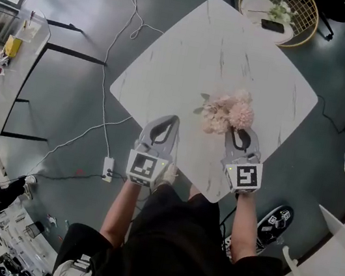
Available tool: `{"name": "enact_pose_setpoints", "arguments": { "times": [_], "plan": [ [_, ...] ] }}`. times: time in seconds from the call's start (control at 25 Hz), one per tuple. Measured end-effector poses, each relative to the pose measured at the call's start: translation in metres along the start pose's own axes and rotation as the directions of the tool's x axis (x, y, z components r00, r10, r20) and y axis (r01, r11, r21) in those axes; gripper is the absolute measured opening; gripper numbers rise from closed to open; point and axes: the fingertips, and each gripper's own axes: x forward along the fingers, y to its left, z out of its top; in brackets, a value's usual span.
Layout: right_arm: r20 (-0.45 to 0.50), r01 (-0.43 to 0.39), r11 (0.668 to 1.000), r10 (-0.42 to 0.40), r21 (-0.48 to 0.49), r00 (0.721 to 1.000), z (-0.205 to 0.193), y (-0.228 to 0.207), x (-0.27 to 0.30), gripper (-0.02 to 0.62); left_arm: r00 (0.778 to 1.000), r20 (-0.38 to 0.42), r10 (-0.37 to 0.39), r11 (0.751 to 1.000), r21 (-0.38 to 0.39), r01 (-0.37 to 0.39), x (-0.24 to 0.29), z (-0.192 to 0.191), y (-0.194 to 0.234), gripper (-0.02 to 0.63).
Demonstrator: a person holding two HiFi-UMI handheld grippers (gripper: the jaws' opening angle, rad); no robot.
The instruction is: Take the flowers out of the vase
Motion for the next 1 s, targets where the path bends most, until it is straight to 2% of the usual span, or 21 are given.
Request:
{"name": "enact_pose_setpoints", "arguments": {
  "times": [0.4,1.0],
  "plan": [
    [0.025,0.021,1.0,-0.021,0.004,0.999,0.015,-0.001,-0.006,0.028,1.0,0.027,0.015,1.0,0.011,-0.015,-0.018,0.006,-0.001,0.008],
    [0.067,0.064,0.997,-0.061,-0.049,0.996,0.055,-0.001,-0.014,0.026,0.995,0.094,0.027,1.0,0.008,-0.028,-0.041,0.03,0.011,0.008]
  ]
}}
